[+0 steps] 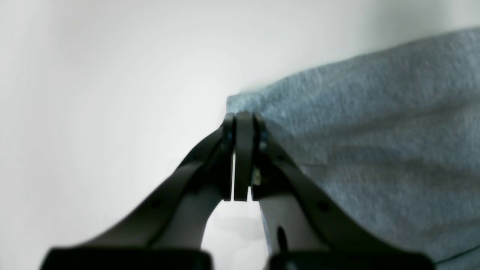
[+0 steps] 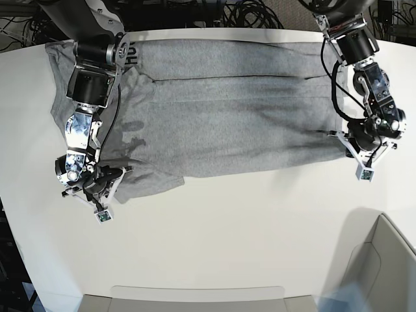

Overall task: Fold the T-shirt properly
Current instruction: 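Fold the gripped edge up over the shirt toward the first fold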

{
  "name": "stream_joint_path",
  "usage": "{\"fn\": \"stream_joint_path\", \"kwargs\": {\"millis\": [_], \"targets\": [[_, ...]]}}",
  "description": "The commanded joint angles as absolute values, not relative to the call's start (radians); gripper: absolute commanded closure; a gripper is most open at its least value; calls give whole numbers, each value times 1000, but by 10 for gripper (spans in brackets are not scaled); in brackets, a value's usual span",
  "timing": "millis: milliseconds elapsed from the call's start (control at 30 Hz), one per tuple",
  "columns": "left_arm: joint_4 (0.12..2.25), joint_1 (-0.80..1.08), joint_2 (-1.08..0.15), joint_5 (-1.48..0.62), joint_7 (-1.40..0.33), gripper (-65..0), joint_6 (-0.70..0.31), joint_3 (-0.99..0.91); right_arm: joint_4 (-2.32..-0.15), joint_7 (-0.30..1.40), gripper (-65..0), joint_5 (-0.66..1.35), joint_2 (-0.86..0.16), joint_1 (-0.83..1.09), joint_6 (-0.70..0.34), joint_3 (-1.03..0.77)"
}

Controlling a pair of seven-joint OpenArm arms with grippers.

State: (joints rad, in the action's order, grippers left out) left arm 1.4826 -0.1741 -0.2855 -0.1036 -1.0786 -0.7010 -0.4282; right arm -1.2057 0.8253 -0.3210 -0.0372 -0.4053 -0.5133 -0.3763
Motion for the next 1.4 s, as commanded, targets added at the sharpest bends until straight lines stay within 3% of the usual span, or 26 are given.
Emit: {"fn": "stream_joint_path", "kwargs": {"millis": [0,133,600,1033,1367], "targets": [[1524,-176,-306,-105,-1072,0,-698,-437,-1260,822,0,-317,-38,-418,-521,-374],[1603,-137,-288,-107,-1122,0,-698,-509,-1382,892,0,-317,-33,-369,-613,-380],[1750,13,-278,-110,-1175,0,-698,-535,-1718,1015,0,-317,-33,-171,-698,-381],[1886,131,-243,-110,-1175,0,-698,-527,-1971,1136,0,-317,-31,-47,-698,-386],[1890,240,-222,-110,-1165,0,-698,-527,-2015,1167,0,-317,-30,2,-698,-568]]}}
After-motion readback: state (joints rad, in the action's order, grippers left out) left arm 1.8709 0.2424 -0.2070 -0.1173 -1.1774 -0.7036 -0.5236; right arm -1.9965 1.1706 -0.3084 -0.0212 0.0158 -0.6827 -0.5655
